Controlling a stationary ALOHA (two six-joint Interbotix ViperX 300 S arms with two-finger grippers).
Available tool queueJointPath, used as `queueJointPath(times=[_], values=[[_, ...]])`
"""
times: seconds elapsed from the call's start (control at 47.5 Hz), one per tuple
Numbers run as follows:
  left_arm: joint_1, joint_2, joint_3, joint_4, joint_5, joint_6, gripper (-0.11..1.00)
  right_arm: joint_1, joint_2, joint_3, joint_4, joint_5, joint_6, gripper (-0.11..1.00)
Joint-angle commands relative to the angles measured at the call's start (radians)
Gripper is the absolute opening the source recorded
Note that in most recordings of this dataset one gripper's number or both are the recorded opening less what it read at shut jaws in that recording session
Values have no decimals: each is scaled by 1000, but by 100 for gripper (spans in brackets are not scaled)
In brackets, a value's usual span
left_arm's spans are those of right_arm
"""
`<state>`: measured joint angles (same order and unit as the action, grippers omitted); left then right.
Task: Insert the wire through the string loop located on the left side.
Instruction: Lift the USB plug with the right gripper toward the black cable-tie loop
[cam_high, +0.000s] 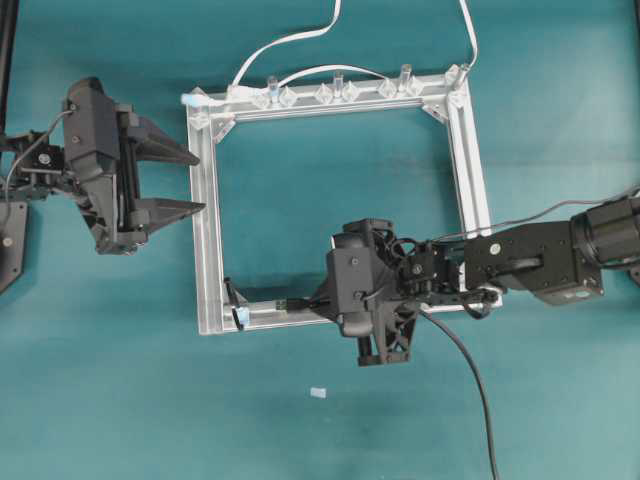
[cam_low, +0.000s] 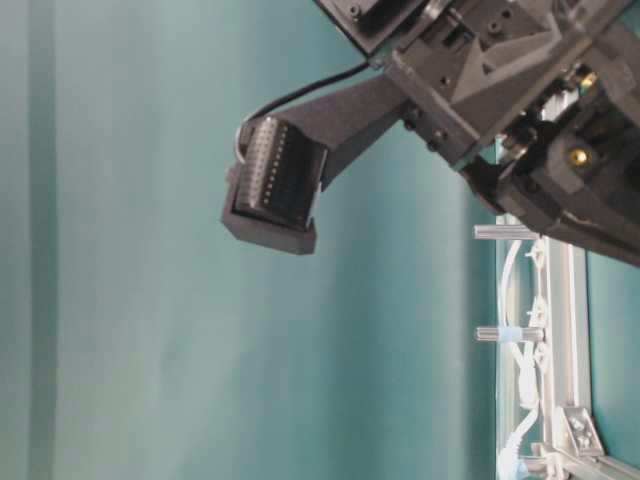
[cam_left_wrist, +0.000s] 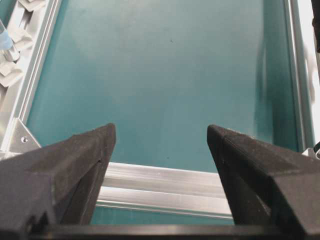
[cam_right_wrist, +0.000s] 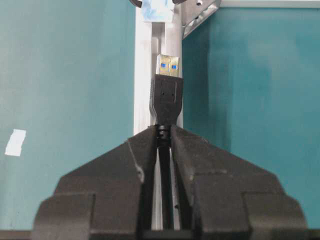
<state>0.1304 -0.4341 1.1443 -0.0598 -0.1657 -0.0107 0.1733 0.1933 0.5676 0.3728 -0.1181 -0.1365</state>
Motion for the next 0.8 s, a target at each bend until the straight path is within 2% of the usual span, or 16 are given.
queueJointPath(times=[0.0,0.337,0.779], values=[[-5,-9,-8,0,-3,-6,81,-3,-17,-20,-3,-3,-2,11],[-9,-18,-8,0,18,-6,81,-3,-18,-20,-3,-2,-2,11],[-9,-137,26,0,103,-6,81,-3,-17,-20,-3,-6,-2,11]])
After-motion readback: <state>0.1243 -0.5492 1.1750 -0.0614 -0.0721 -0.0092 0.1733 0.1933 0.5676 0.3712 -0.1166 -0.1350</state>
